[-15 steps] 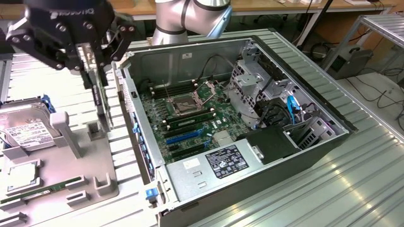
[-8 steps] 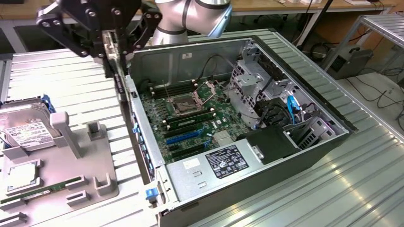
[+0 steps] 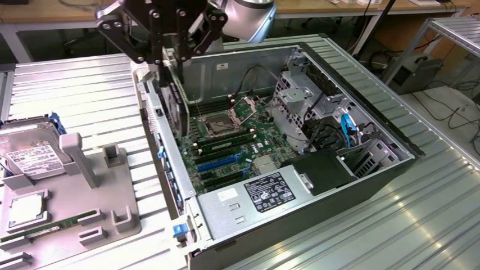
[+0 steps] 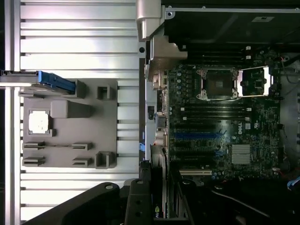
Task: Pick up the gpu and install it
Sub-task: 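Pick up the gpu and move the gpu toward the slot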
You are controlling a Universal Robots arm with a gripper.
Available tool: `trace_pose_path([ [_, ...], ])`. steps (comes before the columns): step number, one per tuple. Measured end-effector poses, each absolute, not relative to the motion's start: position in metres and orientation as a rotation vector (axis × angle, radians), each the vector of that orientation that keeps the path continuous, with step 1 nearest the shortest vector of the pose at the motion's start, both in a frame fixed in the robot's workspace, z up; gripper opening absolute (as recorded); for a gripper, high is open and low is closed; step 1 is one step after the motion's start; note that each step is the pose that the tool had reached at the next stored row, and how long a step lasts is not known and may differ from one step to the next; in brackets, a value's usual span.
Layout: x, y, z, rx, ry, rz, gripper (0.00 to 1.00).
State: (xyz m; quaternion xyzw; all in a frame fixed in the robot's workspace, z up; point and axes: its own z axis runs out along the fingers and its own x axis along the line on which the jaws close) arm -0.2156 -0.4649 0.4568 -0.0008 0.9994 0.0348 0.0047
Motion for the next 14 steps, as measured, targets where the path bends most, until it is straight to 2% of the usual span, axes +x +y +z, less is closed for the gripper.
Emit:
trace_pose_path([
  [14,-0.149,-0.464,0.44,-0.002,3.15,0.109,0.26],
])
